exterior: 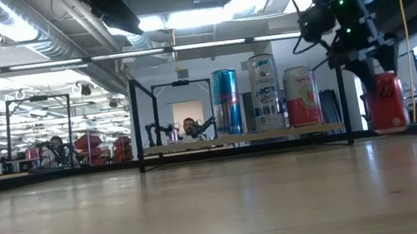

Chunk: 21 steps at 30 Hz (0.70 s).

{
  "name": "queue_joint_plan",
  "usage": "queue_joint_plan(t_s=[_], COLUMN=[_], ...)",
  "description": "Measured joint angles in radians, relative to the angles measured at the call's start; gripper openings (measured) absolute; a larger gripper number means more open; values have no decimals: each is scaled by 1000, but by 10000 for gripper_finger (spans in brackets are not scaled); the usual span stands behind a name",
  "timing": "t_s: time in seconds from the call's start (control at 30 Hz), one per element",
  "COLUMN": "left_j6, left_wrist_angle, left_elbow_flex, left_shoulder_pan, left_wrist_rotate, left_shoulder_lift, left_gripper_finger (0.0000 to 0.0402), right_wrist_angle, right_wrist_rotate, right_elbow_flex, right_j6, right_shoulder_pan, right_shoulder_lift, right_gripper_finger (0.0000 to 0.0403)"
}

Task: Place canned beverage on shelf
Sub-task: Move the top red and black soda can to the center of the table

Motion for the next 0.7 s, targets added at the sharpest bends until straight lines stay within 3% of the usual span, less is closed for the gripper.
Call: queue_joint_plan(t_s=[0.43, 0.7], left_j6=[-4, -14], left_wrist_angle=[0, 0], left_elbow_flex=[0, 0], left_shoulder_pan=[0, -2], left_wrist_rotate=[-3, -3], left_shoulder_lift=[0, 0], left_gripper_finger=[267, 267], right_wrist_angle=[-99, -157], right_wrist_rotate=[-62, -134], right_elbow_flex=[2, 2], right_j6=[5, 35], right_shoulder_pan=[69, 267], right_shoulder_lift=[-165, -241], right_gripper_finger=[262, 263])
